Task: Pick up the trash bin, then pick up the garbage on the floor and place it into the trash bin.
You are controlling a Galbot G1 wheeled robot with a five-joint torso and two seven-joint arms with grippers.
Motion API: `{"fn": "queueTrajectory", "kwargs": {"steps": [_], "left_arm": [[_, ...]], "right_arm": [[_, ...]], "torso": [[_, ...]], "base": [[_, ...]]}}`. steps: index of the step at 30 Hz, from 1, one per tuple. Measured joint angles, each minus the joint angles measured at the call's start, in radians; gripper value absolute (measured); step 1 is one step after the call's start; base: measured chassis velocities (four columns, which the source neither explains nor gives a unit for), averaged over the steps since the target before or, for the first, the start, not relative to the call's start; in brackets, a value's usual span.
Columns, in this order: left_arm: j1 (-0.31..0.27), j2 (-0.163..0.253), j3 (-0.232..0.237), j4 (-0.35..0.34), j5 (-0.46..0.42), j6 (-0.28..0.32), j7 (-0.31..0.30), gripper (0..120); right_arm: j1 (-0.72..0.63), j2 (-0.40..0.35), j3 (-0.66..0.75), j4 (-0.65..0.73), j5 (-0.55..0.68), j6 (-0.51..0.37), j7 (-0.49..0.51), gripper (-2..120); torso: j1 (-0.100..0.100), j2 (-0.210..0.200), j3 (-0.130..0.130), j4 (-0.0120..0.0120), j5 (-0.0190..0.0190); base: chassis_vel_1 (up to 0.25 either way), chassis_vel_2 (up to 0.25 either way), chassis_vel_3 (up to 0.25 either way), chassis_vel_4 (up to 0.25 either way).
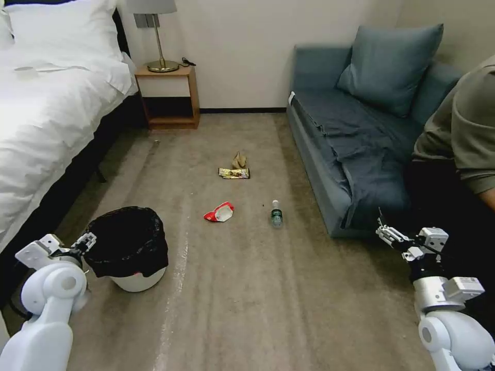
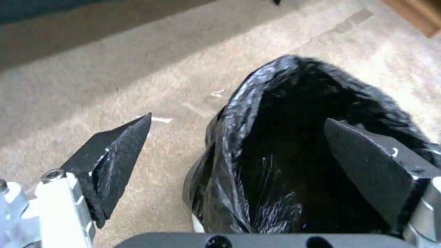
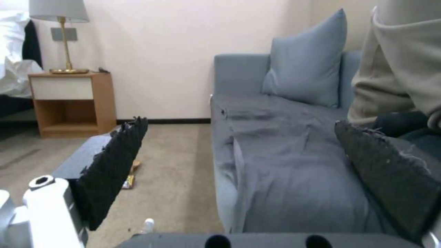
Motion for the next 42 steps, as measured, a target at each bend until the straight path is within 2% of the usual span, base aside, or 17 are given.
{"fn": "queueTrajectory", "kwargs": {"steps": [3, 5, 9, 11, 16, 19, 23, 25, 27, 28, 30, 31, 33, 34, 37, 38, 42], "left_arm": [[-0.018, -0.003, 0.0, 0.026, -0.024, 0.01, -0.002, 100], [-0.068, -0.017, -0.002, 0.086, -0.077, 0.049, -0.014, 100], [-0.092, -0.019, 0.004, 0.116, -0.094, 0.063, -0.016, 100], [-0.125, -0.022, 0.016, 0.178, -0.073, 0.069, 0.004, 100], [-0.142, -0.02, 0.016, 0.226, -0.064, 0.069, 0.023, 100], [-0.152, -0.017, 0.013, 0.27, -0.049, 0.059, 0.056, 100], [-0.153, -0.019, 0.013, 0.285, -0.051, 0.054, 0.083, 96], [-0.148, -0.02, 0.013, 0.288, -0.052, 0.054, 0.096, 91], [-0.142, -0.02, 0.011, 0.295, -0.054, 0.055, 0.116, 81], [-0.142, -0.02, 0.011, 0.295, -0.054, 0.055, 0.116, 81], [-0.139, -0.019, 0.01, 0.297, -0.055, 0.056, 0.129, 70], [-0.139, -0.019, 0.01, 0.297, -0.055, 0.056, 0.129, 70], [-0.136, -0.017, 0.007, 0.299, -0.06, 0.06, 0.148, 58], [-0.136, -0.017, 0.007, 0.299, -0.06, 0.06, 0.148, 58], [-0.13, -0.018, 0.007, 0.293, -0.06, 0.068, 0.17, 43], [-0.13, -0.018, 0.007, 0.293, -0.06, 0.068, 0.17, 43], [-0.118, -0.019, 0.007, 0.29, -0.042, 0.058, 0.209, 25]], "right_arm": [[0.0, 0.005, -0.007, 0.0, -0.007, 0.008, 0.011, 100], [-0.004, 0.013, -0.013, 0.005, -0.015, 0.015, 0.019, 100], [-0.011, 0.014, -0.014, 0.012, -0.022, 0.02, 0.018, 100], [-0.02, 0.016, -0.01, 0.015, -0.032, 0.032, 0.008, 100], [-0.022, 0.016, -0.015, 0.02, -0.034, 0.038, -0.002, 100], [-0.022, 0.013, -0.025, 0.023, -0.038, 0.041, -0.012, 100], [-0.024, 0.014, -0.028, 0.024, -0.045, 0.044, -0.015, 100], [-0.025, 0.015, -0.029, 0.024, -0.047, 0.046, -0.016, 100], [-0.025, 0.016, -0.031, 0.024, -0.052, 0.048, -0.017, 100], [-0.025, 0.016, -0.031, 0.024, -0.052, 0.048, -0.017, 100], [-0.024, 0.017, -0.036, 0.026, -0.057, 0.049, -0.017, 100], [-0.024, 0.017, -0.036, 0.026, -0.057, 0.049, -0.017, 100], [-0.02, 0.02, -0.05, 0.039, -0.067, 0.048, -0.018, 100], [-0.02, 0.02, -0.05, 0.039, -0.067, 0.048, -0.018, 100], [-0.016, 0.02, -0.057, 0.041, -0.076, 0.045, -0.018, 100], [-0.016, 0.02, -0.057, 0.041, -0.076, 0.045, -0.018, 100], [-0.014, 0.02, -0.057, 0.031, -0.077, 0.045, -0.018, 100]], "torso": [[0.0, 0.0, 0.0, 0.0, 0.0001], [0.0, 0.0, 0.0, 0.0, -0.0001], [0.0, 0.0, 0.0, -0.0001, 0.0001], [0.0, 0.0, 0.0, -0.0001, -0.0001], [0.0, 0.0, 0.0, -0.0002, 0.0001], [0.0, 0.0, 0.0, 0.0002, 0.0], [0.0, 0.0, 0.0, -0.0002, 0.0002], [0.0, 0.0, 0.0, -0.0002, 0.0001], [0.0, 0.0, 0.0, 0.0, 0.0001], [0.0, 0.0, 0.0, 0.0, 0.0001], [0.0, 0.0, 0.0, -0.0001, 0.0001], [0.0, 0.0, 0.0, -0.0001, 0.0001], [0.0, 0.0, 0.0, 0.0, 0.0002], [0.0, 0.0, 0.0, 0.0, 0.0002], [0.0, 0.0, 0.0, 0.0, 0.0003], [0.0, 0.0, 0.0, 0.0, 0.0003], [0.0, 0.0, 0.0, 0.0001, 0.0003]], "base": [[0.0, 0.0, 0.0, 0.0], [0.0, 0.0, 0.0, 0.0], [0.0, 0.0, 0.0, 0.0], [0.0, 0.0, 0.0, 0.0], [0.0, 0.0, 0.0, 0.0], [0.0, 0.0, 0.0, 0.0], [0.0, 0.0, 0.0, 0.0], [0.0, 0.0, 0.0, 0.0], [0.0, 0.0, 0.0, 0.0], [0.0, 0.0, 0.0, 0.0], [0.0, 0.0, 0.0, 0.0], [0.0, 0.0, 0.0, 0.0], [0.0, 0.0, 0.0, 0.0], [0.0, 0.0, 0.0, 0.0], [0.0, 0.0, 0.0, 0.0], [0.0, 0.0, 0.0, 0.0], [0.0, 0.0, 0.0, 0.0]]}}
